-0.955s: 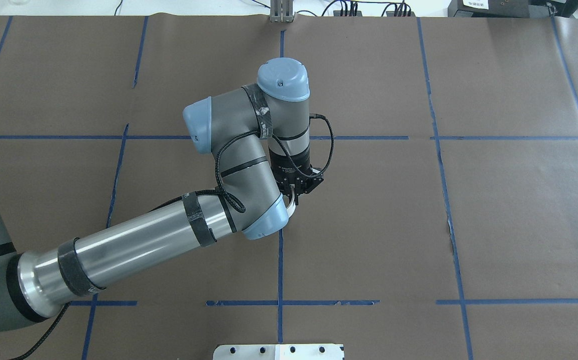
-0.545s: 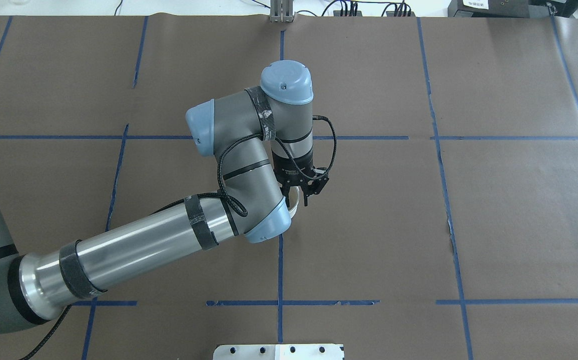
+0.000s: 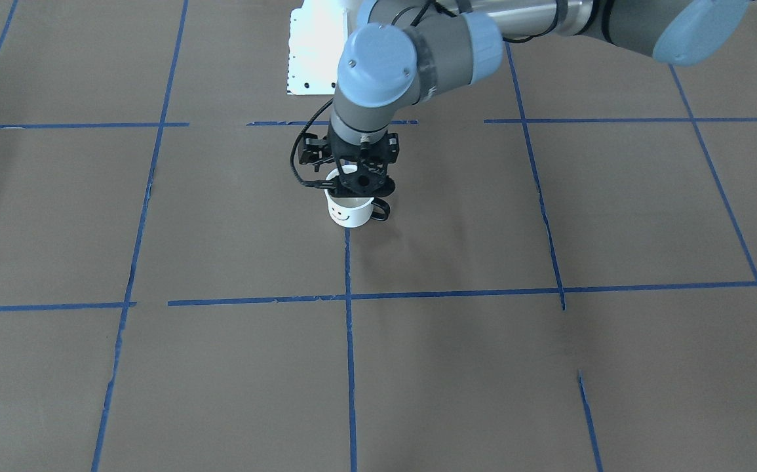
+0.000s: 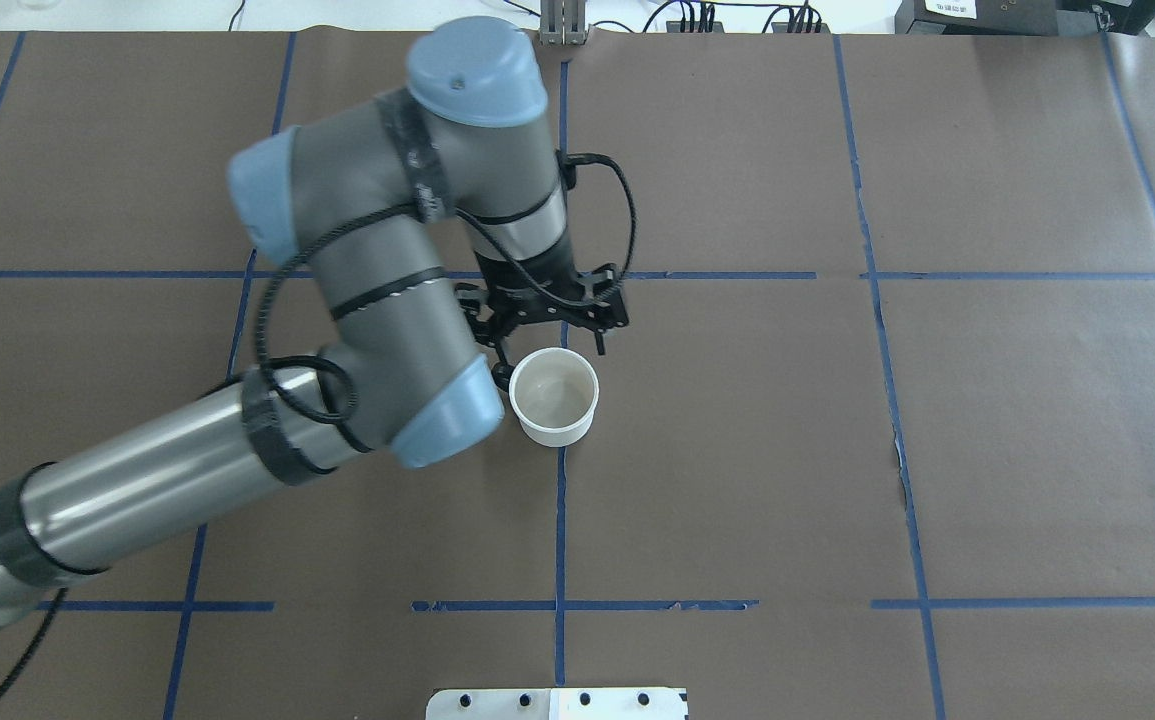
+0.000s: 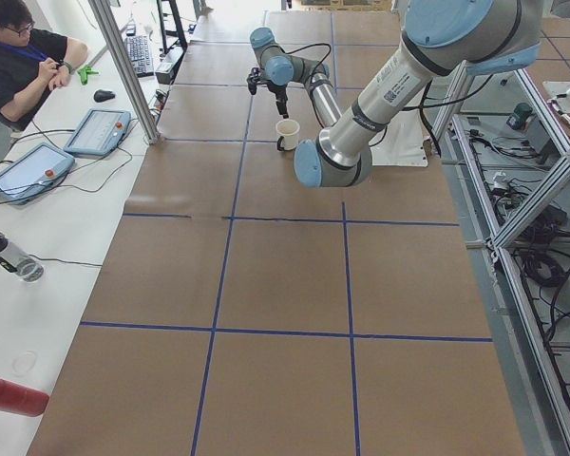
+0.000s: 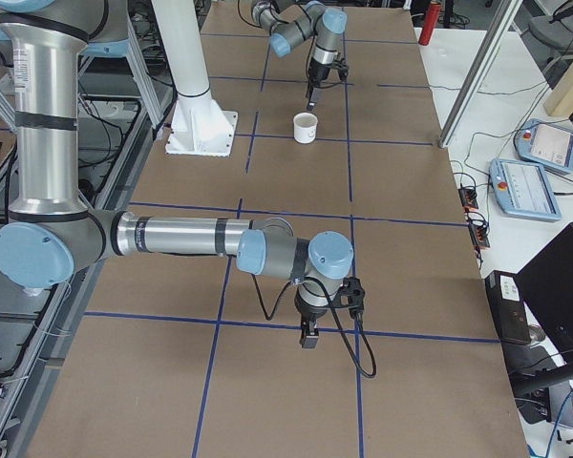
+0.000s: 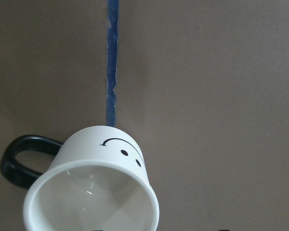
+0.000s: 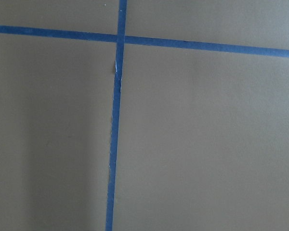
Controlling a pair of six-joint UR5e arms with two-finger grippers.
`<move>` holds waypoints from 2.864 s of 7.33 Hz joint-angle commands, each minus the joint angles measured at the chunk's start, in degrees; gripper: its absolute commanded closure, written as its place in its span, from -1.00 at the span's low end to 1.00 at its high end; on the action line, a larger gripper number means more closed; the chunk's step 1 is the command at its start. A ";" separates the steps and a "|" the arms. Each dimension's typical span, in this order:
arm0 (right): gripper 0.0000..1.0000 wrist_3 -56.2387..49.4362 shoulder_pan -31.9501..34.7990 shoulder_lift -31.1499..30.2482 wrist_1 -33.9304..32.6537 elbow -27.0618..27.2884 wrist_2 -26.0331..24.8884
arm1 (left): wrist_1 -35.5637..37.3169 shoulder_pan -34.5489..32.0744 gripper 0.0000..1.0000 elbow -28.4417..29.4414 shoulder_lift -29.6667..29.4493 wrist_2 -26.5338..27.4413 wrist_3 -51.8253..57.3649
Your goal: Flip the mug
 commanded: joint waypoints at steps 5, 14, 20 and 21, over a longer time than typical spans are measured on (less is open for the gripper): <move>-1.00 0.00 0.00 0.00 0.00 0.00 0.00 | 2.48 -28.69 -1.00 -17.01 41.72 0.40 63.07; -1.00 0.00 0.00 0.00 0.00 0.00 0.00 | -9.48 -52.02 -1.00 -3.63 54.18 -1.09 74.28; -1.00 0.00 0.00 0.00 0.00 0.00 0.00 | -11.57 -52.02 -1.00 -3.46 53.74 -0.57 74.54; -1.00 0.00 0.00 0.00 0.00 0.00 0.00 | -12.89 -52.02 -1.00 -3.46 53.74 -0.57 74.45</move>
